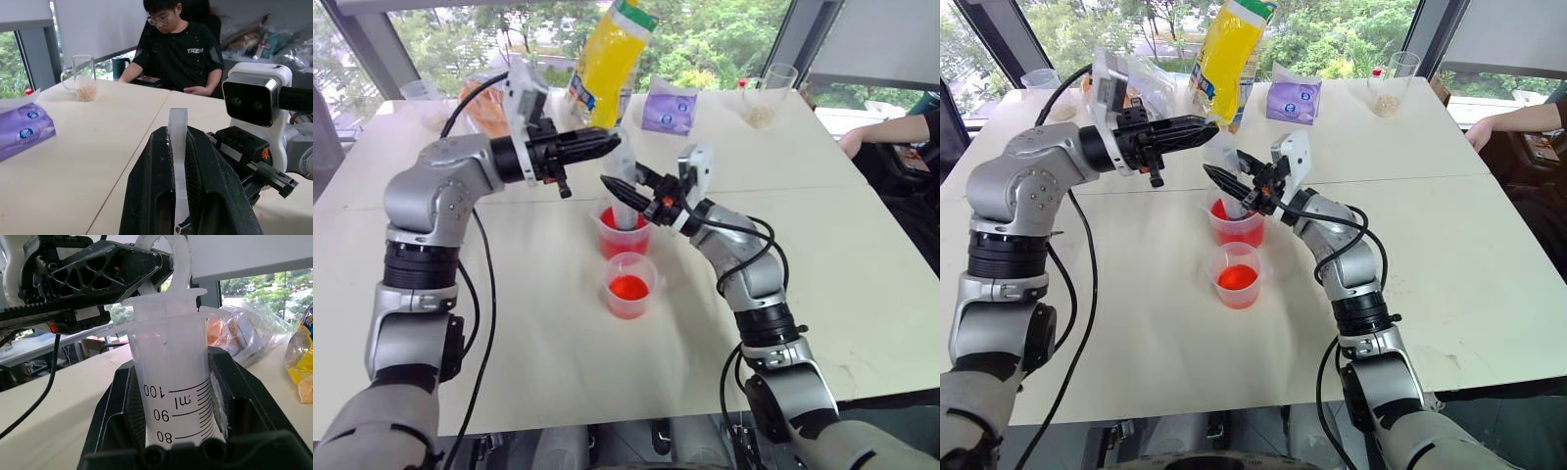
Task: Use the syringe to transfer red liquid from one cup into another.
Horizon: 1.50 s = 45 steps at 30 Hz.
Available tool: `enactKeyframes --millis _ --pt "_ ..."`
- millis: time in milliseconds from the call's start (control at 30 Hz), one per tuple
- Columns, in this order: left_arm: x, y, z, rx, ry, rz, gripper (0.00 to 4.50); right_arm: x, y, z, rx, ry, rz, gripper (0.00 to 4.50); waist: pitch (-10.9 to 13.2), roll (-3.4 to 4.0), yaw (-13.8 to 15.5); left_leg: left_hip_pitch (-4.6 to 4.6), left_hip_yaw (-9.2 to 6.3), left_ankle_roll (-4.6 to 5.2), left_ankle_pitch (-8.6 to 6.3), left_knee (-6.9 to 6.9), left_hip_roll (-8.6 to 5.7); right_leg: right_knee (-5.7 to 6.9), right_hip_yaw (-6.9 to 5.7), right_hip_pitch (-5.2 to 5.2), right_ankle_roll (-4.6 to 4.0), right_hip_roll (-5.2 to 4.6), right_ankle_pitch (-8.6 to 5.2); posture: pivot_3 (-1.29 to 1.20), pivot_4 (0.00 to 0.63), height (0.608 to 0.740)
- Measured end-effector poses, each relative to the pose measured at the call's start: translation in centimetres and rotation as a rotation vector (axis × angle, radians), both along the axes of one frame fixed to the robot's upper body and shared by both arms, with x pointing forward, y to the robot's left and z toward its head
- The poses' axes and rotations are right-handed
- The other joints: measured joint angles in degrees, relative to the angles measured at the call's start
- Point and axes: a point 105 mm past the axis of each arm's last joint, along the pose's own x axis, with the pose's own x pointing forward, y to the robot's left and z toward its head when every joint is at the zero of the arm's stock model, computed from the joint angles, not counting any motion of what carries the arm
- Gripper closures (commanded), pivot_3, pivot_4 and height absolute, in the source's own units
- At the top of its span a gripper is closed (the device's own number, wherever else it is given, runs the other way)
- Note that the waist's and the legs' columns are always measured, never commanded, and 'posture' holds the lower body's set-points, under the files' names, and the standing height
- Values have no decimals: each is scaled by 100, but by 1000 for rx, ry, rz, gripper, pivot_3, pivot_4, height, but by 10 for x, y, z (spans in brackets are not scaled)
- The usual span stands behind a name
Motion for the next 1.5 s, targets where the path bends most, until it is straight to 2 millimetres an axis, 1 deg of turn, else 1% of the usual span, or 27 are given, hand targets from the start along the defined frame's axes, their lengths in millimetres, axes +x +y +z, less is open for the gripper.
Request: enactKeyframes --millis 633,1167,1233,1267,1300,1333,1367,1433,1467,1500 --pt "3 -3 10 0 -12 -10 4457 0 -2 -5 7 20 -3 3115 0 0 -1 0 0 0 0 0 0 0 0 0 0 0 0 0 150 740" --pt "5 -1 14 4 -28 3 4457 1 -3 -7 -5 36 -5 3115 0 0 -2 0 0 0 0 0 0 0 0 0 0 0 0 0 150 740" --pt "3 -1 15 9 -38 3 3668 1 -3 -5 -5 31 -2 3115 0 0 -2 0 0 0 0 0 0 0 0 0 0 0 0 0 150 740" --pt "3 1 18 5 -50 13 3416 0 -1 -5 -13 30 8 3115 0 0 -3 0 0 0 0 0 0 0 0 0 0 0 0 0 150 740" --pt "3 3 20 7 -59 25 2985 0 0 -5 -13 31 15 3115 0 0 -12 0 0 0 0 0 0 0 0 0 0 1 0 0 150 740" --pt "3 5 21 6 -64 37 2326 -1 0 -4 -14 30 21 3115 0 0 -12 1 0 0 0 0 0 1 1 -1 0 0 0 0 150 740" --pt "3 6 22 -1 -67 40 1952 0 1 -4 -20 32 23 3115 0 0 -11 0 -1 0 0 0 0 2 0 -1 0 1 0 0 150 740" --pt "0 8 25 -6 -87 40 980 0 2 -3 -24 35 26 3115 0 0 -8 0 0 0 0 0 1 1 0 -1 0 0 0 0 150 740" --pt "-2 8 25 -1 -99 39 401 1 3 0 -24 32 27 3115 0 0 -8 0 0 0 0 0 1 1 0 -1 0 0 0 0 150 740" --pt "-3 9 25 5 -103 40 72 1 3 3 -21 27 26 3115 0 0 -8 0 1 0 0 0 0 1 1 -1 0 -1 0 0 150 740"
